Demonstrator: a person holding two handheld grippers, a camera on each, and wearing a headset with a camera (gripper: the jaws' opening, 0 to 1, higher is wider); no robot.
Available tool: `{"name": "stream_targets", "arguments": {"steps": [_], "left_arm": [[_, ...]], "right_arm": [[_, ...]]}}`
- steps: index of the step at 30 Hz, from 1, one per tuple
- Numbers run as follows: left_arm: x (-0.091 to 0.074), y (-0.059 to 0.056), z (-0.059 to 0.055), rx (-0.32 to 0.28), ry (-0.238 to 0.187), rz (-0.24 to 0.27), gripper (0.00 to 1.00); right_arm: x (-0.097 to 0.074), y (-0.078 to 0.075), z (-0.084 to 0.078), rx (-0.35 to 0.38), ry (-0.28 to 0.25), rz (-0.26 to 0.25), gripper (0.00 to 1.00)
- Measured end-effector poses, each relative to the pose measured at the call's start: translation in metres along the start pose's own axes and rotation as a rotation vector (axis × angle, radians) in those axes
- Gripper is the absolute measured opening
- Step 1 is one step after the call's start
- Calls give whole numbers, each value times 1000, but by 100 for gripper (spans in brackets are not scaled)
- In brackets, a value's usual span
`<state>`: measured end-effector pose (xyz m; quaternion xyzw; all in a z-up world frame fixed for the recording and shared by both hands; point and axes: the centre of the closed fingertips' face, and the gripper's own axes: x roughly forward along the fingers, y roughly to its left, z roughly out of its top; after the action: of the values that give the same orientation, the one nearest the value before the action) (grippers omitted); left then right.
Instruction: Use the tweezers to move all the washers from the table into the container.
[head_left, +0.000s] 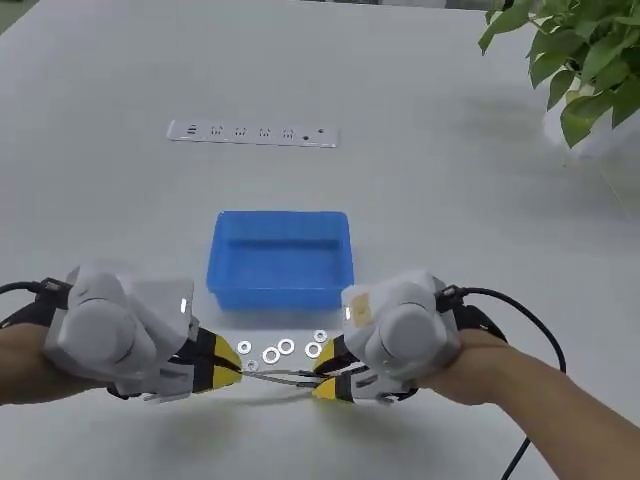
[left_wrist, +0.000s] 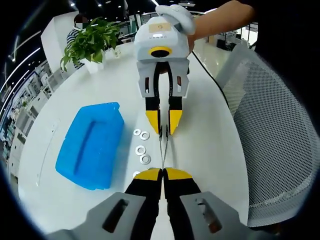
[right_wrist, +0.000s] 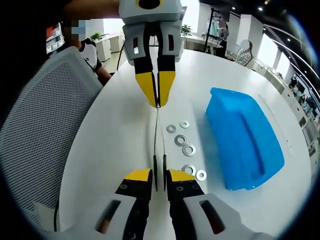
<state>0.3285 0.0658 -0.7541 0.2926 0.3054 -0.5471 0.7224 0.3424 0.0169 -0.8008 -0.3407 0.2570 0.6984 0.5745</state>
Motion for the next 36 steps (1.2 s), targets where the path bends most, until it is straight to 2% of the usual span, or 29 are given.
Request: {"name": "stream_targets", "arguments": {"steps": [5, 10, 14, 25, 36], "left_arm": [[-6, 1, 11, 2, -25, 0, 6], [-10, 3, 25, -11, -67, 0, 6], [-11, 2, 30, -5, -77, -3, 6], [-18, 4, 53, 15, -121, 0, 6], [-20, 1, 66, 31, -138, -8, 6]], "right_arm": [[0, 0, 3, -4, -3, -2, 14], [-1, 1, 5, -2, -9, -4, 14], [-1, 2, 7, -4, -11, -4, 14], [-2, 2, 19, -8, -31, -12, 13], [-1, 5, 27, 0, -53, -12, 13]]}}
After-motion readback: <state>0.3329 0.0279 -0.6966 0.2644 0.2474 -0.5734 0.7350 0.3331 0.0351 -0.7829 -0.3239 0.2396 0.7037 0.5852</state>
